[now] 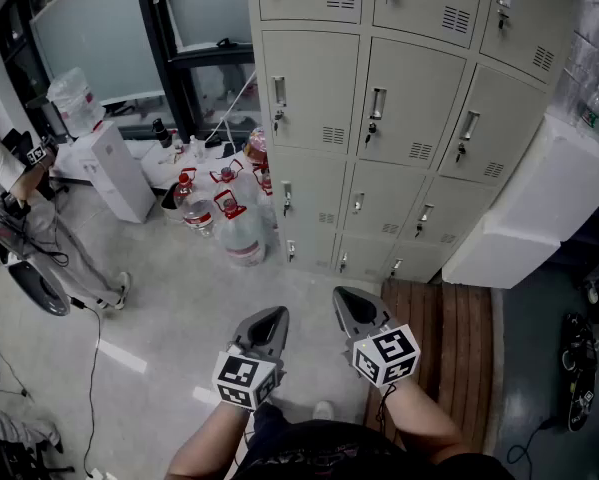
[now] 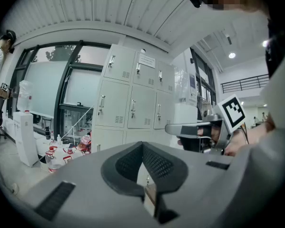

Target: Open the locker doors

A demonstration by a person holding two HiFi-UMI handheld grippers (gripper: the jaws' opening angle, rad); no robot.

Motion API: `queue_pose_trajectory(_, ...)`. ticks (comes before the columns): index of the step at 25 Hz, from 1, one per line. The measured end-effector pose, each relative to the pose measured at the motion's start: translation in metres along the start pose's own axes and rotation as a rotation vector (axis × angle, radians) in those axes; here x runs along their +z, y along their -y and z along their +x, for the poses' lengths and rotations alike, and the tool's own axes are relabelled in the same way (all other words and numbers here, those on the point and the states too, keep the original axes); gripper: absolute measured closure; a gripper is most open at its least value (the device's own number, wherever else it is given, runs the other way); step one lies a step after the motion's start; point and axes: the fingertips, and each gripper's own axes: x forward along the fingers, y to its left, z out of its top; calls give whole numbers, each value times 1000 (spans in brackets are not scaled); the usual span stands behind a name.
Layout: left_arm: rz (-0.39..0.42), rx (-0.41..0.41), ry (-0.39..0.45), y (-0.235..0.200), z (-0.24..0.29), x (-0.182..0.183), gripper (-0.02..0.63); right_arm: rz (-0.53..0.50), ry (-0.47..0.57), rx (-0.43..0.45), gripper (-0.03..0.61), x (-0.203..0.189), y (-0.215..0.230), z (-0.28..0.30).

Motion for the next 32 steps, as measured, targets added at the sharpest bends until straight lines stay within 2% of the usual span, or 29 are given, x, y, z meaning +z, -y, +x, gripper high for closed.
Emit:
queue_pose_trajectory(16,7,-4,2,-17,8,6,611,-21,9,13,581,6,-3,23)
queue_pose_trajectory(32,13,-29,5,-108,14,24,611,-22,15,-8,581,28,-27,118)
